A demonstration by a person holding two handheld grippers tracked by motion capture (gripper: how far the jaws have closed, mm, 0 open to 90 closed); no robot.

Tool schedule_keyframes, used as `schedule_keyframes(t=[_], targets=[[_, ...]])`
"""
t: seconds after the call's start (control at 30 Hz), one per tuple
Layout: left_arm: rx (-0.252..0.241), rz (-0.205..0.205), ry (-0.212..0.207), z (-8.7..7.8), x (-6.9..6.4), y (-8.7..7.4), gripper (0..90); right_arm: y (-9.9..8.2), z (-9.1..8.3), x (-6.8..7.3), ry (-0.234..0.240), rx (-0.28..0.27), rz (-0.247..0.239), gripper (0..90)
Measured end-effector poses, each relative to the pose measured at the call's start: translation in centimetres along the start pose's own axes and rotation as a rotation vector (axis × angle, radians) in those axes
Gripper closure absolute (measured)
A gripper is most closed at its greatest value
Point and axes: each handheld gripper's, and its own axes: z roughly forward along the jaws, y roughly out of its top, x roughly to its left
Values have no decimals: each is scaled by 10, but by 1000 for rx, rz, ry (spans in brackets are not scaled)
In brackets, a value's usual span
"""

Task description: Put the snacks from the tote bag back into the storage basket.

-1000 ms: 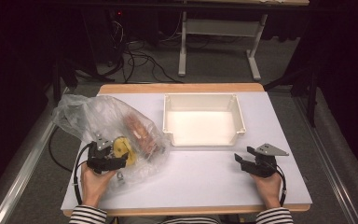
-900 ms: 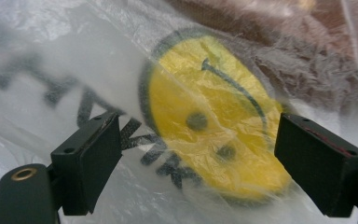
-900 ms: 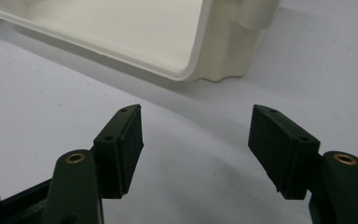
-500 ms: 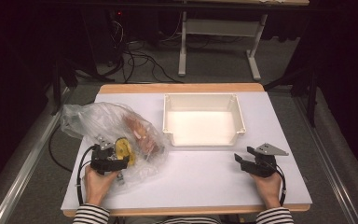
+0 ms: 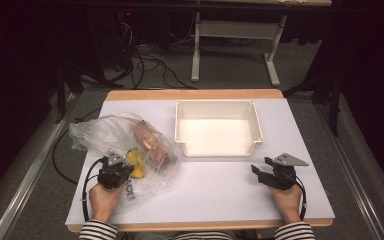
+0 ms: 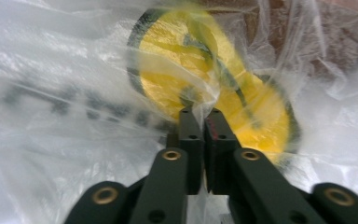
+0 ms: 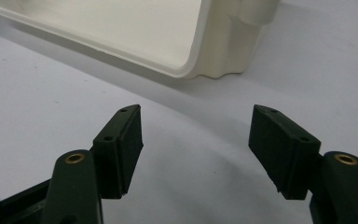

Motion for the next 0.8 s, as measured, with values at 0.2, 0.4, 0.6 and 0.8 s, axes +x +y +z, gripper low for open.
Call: schedule_keyframes(t=[0.2,0.4,0.6,0.8], targets=[[-3,31,-48,-4,-9,-2,900,0,0,0,1,-2,-3,353],[-28,67,-121,-13,-26,-1,900,0,-1,0,-1,-8,-5,352],[-64,143,-148,-21,-55,0,900,-1,-1,0,0,-12,-1,351],[-79,183,-212,-14,-78,0,900,-1,-1,0,-1,-15,-11,353]])
